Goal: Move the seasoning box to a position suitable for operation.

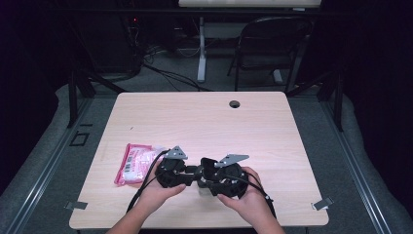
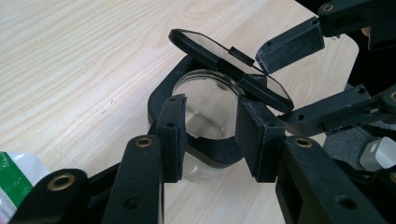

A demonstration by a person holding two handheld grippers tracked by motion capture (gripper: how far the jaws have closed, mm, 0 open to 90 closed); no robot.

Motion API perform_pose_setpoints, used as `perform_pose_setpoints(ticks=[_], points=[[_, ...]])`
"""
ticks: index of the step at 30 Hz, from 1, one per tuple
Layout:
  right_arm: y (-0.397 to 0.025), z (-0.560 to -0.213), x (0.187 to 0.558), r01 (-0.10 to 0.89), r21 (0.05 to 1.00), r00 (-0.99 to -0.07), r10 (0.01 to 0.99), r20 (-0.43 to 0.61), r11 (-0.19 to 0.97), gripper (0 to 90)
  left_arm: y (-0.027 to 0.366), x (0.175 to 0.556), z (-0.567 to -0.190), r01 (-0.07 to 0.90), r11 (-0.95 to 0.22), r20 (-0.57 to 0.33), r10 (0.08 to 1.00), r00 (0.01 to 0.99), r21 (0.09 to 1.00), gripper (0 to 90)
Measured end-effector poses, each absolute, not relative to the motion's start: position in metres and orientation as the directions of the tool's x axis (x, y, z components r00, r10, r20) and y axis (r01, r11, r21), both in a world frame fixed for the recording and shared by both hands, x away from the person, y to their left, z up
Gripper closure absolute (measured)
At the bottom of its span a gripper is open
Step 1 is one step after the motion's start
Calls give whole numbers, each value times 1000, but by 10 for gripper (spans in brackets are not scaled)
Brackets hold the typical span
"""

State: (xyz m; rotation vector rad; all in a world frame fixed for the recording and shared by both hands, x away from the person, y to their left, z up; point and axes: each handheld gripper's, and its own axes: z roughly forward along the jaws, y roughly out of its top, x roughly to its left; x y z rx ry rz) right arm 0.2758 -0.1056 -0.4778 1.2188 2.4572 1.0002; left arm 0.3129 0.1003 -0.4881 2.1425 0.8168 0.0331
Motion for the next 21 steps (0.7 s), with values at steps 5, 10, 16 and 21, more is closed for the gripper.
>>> perform_pose_setpoints(ticks=[5, 10, 16, 21], points=[[-106, -477, 277, 620, 657, -634, 767, 98, 429, 469, 100, 314, -489, 541, -452, -239, 567, 788, 709, 624], [-108, -477, 277, 620, 660, -636, 764, 107, 424, 477, 99, 314, -494, 535, -466, -212, 582, 785, 705, 608], [-110, -476, 278, 627, 656, -635, 764, 118, 420, 484, 96, 315, -497, 530, -484, -195, 583, 789, 697, 602], [-111, -476, 278, 630, 656, -635, 762, 127, 416, 487, 95, 315, -501, 530, -490, -190, 585, 788, 692, 601]])
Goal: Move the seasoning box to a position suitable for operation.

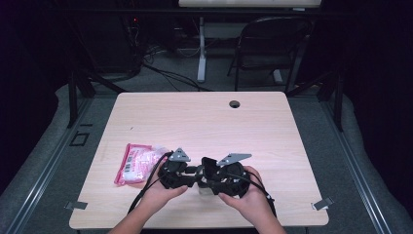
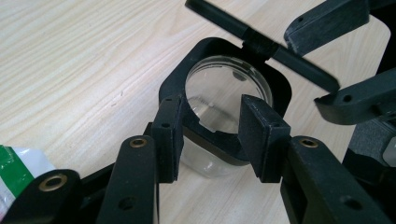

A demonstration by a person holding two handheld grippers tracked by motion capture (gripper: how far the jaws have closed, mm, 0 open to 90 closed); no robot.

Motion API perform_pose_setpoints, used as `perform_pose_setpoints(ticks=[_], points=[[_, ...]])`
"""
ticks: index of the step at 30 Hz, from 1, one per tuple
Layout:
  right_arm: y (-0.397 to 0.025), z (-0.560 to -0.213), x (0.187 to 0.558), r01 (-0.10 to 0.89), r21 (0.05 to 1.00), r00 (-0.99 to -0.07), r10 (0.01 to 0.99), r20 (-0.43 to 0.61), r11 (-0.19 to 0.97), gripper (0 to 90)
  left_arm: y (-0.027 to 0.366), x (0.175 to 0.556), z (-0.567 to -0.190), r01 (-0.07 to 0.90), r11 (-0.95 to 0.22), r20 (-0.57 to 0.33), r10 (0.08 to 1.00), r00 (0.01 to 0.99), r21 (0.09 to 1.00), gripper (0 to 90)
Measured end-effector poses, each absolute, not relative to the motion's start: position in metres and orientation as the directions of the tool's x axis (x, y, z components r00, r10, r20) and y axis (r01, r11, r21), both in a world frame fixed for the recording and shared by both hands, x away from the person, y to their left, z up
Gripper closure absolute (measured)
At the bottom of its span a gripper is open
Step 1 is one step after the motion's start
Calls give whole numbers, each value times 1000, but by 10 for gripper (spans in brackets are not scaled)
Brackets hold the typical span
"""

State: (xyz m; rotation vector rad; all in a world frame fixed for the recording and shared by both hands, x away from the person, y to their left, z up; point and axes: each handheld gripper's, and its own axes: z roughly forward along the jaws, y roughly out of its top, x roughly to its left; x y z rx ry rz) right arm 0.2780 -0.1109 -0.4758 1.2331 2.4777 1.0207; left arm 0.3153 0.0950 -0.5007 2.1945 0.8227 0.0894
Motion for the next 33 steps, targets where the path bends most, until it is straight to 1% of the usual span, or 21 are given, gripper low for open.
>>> perform_pose_setpoints(ticks=[20, 33], points=[[-127, -468, 279, 654, 670, -601, 779, 176, 352, 494, 95, 315, -503, 532, -493, -193, 583, 790, 688, 620], [-146, -462, 280, 677, 667, -570, 796, 205, 313, 525, 95, 315, -503, 531, -493, -194, 581, 791, 689, 628]])
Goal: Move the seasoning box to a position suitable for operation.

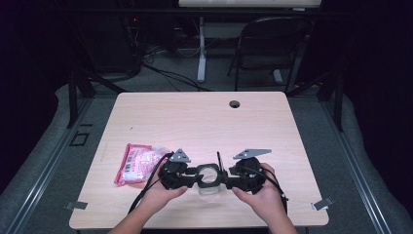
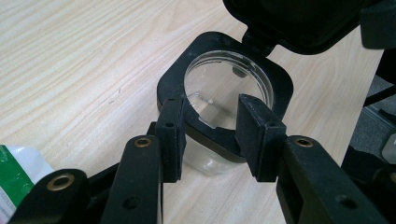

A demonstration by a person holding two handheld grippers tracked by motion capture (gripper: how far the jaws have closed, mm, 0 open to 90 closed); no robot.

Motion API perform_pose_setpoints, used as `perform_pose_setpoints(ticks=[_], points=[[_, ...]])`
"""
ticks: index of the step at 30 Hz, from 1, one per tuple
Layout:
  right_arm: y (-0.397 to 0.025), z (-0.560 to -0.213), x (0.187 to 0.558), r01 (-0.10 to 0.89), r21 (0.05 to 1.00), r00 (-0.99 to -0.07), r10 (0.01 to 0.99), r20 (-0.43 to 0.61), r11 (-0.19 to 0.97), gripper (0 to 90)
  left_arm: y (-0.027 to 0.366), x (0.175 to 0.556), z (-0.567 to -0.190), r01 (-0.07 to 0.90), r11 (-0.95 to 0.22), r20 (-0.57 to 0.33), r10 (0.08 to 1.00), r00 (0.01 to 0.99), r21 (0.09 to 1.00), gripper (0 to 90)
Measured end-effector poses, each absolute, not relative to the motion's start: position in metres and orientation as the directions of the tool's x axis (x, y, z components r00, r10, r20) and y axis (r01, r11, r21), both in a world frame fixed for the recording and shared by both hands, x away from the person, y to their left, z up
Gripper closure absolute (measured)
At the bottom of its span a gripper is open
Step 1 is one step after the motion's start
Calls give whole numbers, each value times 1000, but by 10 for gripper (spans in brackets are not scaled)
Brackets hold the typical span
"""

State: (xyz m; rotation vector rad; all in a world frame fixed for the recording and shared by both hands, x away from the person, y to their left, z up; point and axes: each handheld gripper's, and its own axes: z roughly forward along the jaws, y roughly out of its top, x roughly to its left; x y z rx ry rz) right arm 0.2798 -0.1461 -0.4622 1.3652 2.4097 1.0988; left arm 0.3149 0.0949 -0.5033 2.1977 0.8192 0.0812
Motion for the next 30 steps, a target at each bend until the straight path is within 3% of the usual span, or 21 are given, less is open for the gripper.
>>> perform_pose_setpoints(ticks=[13, 30], points=[[-163, -459, 280, 705, 644, -541, 812, 219, 296, 569, 95, 314, -504, 527, -493, -190, 580, 792, 692, 629], [-143, -481, 284, 700, 644, -547, 812, 204, 310, 570, 95, 313, -504, 534, -480, -196, 588, 785, 696, 631]])
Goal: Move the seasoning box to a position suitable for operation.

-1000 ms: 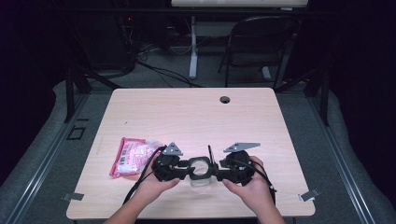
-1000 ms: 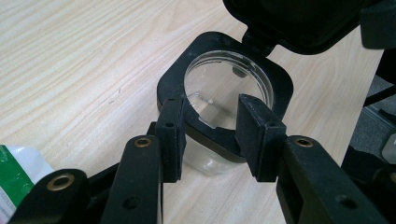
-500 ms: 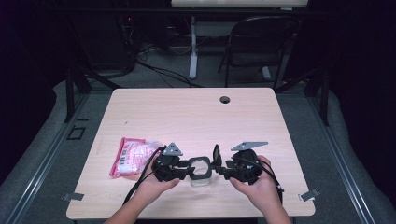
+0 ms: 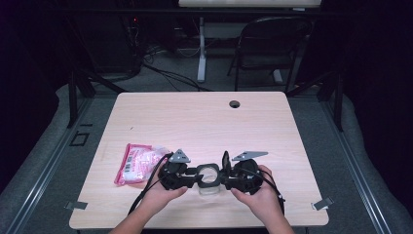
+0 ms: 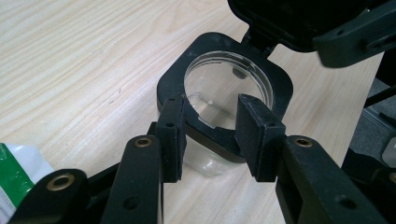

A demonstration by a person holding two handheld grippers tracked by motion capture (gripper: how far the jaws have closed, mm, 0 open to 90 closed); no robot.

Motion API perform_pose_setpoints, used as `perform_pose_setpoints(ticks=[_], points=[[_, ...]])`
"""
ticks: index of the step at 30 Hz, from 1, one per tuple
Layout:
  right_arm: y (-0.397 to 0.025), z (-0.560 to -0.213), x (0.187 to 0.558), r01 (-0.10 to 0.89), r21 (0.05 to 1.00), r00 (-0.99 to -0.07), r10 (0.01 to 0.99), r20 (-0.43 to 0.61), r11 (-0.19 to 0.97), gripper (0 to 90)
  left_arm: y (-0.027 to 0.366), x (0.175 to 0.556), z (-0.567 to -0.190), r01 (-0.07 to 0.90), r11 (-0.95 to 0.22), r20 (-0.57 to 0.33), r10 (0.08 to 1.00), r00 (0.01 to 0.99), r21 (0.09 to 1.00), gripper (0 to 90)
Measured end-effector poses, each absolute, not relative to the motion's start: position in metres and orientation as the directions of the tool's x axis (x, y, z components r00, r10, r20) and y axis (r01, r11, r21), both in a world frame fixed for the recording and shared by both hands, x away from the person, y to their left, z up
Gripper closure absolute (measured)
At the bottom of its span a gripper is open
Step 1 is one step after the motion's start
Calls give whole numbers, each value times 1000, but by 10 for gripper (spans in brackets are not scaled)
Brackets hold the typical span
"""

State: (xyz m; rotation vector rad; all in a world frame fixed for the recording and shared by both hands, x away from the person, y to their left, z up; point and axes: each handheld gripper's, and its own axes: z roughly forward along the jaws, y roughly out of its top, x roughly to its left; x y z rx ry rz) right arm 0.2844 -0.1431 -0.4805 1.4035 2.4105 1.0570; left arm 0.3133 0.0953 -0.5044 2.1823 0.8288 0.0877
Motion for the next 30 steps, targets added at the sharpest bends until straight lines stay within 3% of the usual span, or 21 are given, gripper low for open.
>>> perform_pose_setpoints(ticks=[12, 30], points=[[-141, -490, 288, 700, 644, -537, 822, 190, 309, 693, 96, 313, -505, 534, -474, -198, 590, 783, 700, 630], [-144, -491, 294, 699, 654, -533, 820, 206, 289, 745, 98, 309, -504, 525, -475, -185, 592, 784, 706, 580]])
